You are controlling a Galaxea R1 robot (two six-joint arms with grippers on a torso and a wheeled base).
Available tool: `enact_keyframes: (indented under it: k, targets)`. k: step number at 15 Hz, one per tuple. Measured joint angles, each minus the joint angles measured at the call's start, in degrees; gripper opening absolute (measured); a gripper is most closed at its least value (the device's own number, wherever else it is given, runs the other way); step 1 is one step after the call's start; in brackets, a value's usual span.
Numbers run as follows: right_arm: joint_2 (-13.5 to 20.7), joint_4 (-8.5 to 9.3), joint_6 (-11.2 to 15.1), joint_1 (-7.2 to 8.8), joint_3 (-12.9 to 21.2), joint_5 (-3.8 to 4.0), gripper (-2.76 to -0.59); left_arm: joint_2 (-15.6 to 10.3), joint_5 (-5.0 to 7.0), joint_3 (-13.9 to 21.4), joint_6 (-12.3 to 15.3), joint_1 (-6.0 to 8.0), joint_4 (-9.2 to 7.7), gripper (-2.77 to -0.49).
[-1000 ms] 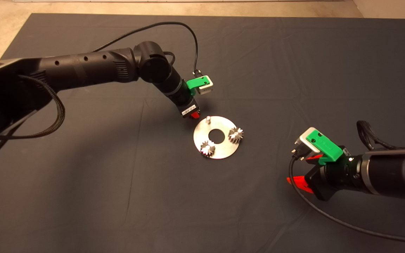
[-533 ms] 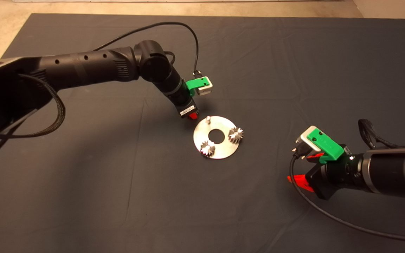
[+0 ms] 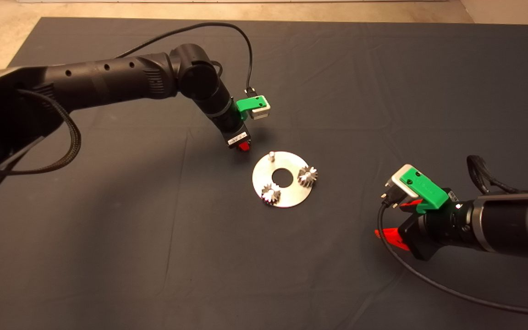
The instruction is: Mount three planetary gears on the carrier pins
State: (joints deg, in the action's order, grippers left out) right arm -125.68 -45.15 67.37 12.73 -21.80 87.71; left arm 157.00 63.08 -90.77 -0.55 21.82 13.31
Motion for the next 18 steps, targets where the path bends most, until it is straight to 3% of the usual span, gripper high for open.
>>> enact_keyframes:
  k: [2,5,13,18]
  targets:
    - [-0.02,0.01,0.0,0.0,0.0,-0.01,-1.47,0.09,0.04,0.0,0.0,1.02,-2.57,-2.66]
    - [-0.02,-0.01,-0.02,0.02,0.0,0.0,-1.47,0.47,0.03,0.0,-0.02,2.68,-3.81,-2.66]
    - [-0.02,0.12,-0.02,0.0,0.0,-0.01,-1.47,0.55,0.42,0.12,0.09,4.41,-7.47,-2.66]
    - [-0.02,0.49,-0.02,0.02,0.0,-0.01,-1.47,0.94,0.37,2.83,2.05,4.56,-7.77,-2.66]
